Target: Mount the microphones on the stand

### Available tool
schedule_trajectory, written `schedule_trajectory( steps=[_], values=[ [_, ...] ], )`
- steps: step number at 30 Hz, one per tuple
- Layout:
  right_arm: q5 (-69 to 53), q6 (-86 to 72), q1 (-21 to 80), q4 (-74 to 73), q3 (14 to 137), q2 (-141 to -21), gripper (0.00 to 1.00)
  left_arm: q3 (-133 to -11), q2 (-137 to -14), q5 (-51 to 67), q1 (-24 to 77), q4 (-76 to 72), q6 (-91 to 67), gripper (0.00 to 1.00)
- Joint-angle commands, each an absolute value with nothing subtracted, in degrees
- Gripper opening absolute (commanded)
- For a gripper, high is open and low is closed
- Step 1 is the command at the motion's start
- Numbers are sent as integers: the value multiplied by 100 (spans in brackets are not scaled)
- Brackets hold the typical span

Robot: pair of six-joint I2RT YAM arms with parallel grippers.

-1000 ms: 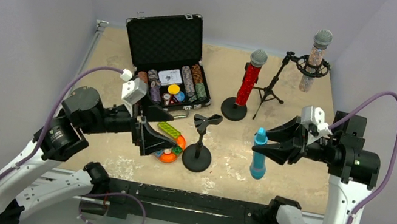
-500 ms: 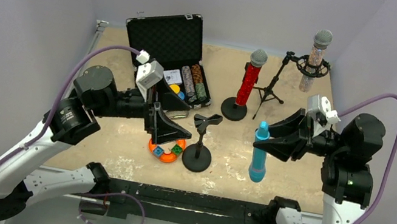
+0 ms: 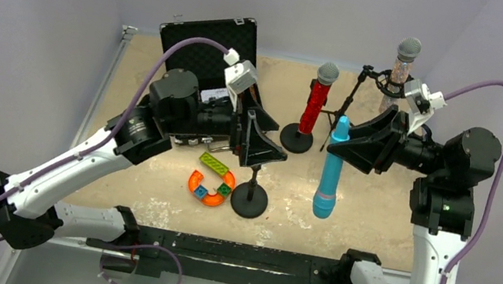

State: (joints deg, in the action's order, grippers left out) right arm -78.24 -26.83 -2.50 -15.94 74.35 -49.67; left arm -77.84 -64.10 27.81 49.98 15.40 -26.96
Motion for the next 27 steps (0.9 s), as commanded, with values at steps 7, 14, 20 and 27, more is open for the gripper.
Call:
schedule_trajectory(
  steps=[7,14,20,27],
  values=[
    [-7339,-4673,-167,-81,7886,-5387,0,-8824,-7490,2285,5530,207,-3442,98],
    [-7245,-5148,-167,251,7868,-5531,0,-8848,-7996,2395,5723,-277,-3958,88],
    [-7268,-5382,-150,462,7689,-5566,0,-8839,-8226,2420,5783,-602,-4344,85],
    [-7268,-5366,-132,466,7548,-5546,0,-9073,-8562,2564,5810,-709,-4723,70]
  ],
)
